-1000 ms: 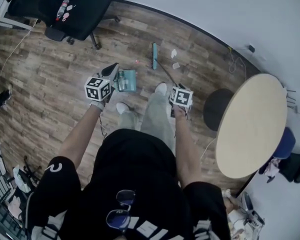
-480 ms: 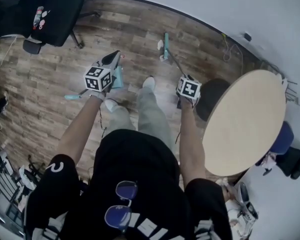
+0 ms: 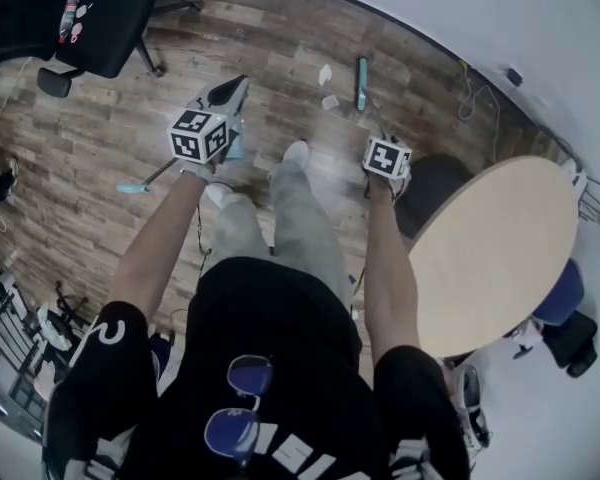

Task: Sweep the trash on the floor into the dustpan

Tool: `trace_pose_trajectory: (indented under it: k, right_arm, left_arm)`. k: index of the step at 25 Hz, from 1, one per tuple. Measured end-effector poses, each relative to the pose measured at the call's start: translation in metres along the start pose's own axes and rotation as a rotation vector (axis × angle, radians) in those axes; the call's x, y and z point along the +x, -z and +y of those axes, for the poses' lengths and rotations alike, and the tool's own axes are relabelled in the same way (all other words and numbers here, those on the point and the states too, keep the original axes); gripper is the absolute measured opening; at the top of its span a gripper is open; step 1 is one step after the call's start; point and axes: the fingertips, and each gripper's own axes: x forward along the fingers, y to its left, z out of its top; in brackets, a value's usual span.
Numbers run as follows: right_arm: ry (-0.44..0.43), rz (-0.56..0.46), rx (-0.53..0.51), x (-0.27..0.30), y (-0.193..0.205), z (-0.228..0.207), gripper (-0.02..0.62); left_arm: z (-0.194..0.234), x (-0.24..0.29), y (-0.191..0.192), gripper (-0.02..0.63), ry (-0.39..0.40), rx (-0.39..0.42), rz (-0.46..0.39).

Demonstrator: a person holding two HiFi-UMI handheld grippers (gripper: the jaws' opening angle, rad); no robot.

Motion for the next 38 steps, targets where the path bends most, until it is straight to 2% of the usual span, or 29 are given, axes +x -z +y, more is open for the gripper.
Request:
trace_pose_trajectory:
  k: [2,6,10,13,22,32,38]
  right_arm:
    - [-0.020,-0.011,-0.024,0.004,-0.001,0.012,0.084]
    - [-0.127,-0.004,-0.079,0.010,0.002,0.057,0.084]
    - [-0.120,-0.051,-0.232,0.006,-0.007,0.085,0.084]
    - [-0.125,-0.054,-0.293,0.002,0.002,0.099,0.084]
    - [-0.132,-0.024,-0.315,-0.012,0.064,0.135,0.084]
    - [-0.140,-0.032,-0.322,-0.035,0.149,0.198,0.084]
    - [-0.139,-0.017,-0.267,-0.052,0.193,0.237,0.084]
  left_arm:
    - [0.006,0.000,0.006,-0.003,-0.017,-0.010,0.009]
    - [0.015,-0.005,0.019,-0.002,-0.037,-0.030,0.029]
    - [0.022,-0.015,0.027,-0.003,-0.050,-0.043,0.029]
    - [0.028,-0.026,0.030,-0.003,-0.054,-0.049,0.021]
    - [0.045,-0.080,0.057,-0.003,-0.049,-0.052,0.010]
    - [0.058,-0.177,0.110,-0.003,-0.046,-0.040,0.008]
    - [0.076,-0.243,0.145,-0.003,-0.062,-0.042,-0.003]
